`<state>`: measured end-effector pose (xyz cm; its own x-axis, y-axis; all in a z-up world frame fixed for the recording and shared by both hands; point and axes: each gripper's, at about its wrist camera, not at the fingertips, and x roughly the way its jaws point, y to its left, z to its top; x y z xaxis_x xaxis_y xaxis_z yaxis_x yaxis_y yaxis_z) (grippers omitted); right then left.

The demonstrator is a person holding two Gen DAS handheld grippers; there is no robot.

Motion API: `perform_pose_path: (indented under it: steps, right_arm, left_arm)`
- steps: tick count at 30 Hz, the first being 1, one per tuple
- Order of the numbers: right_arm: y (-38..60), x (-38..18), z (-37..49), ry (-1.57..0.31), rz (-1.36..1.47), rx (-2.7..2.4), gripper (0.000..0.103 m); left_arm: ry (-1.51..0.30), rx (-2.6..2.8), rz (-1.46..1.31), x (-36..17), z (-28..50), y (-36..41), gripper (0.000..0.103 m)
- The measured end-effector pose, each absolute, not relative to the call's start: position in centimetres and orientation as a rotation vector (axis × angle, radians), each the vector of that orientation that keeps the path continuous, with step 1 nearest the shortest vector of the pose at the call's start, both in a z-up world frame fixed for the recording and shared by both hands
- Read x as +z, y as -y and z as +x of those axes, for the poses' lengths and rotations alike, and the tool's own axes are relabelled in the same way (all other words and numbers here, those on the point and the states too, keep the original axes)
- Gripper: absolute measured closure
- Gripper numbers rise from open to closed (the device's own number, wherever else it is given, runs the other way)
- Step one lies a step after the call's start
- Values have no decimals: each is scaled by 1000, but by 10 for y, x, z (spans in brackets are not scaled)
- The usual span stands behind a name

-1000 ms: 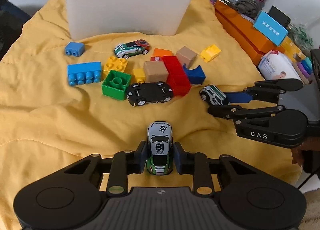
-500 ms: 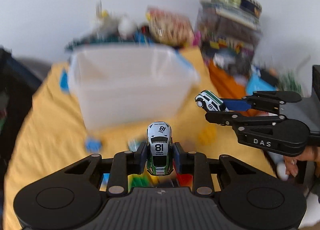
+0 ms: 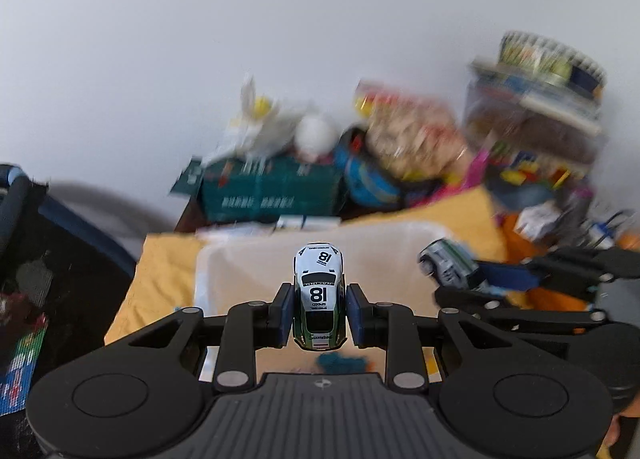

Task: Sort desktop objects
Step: 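Carry both white cars over the clear bin and open both grippers, then move both grippers back toward the remaining toys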

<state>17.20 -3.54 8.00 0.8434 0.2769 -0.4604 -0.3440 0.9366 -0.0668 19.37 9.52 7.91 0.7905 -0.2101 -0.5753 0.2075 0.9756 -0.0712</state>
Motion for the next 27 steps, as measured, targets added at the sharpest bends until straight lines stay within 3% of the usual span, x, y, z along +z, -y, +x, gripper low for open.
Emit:
perform_pose_path:
  steps: [5,9,19,24,27]
  right_arm:
    - [25,51,198,-545,-181,300,69]
    - [21,36,205,-582,-199,272,65]
    - [24,48,185,-528,-199,311,57]
    - [29,51,153,-502,-234,360,48]
    - [35,38,132,-536,-250,392,48]
  left_arm:
    - [-702,-199,64,42,208,-92,71]
    - [-691,-201,28,42,201,-95,66]
    - [-564,-184,53,66,128,-101,34]
    - [-646,-201,63,37,83,-100,34]
    - [-711,-227,39,15,57,-100,34]
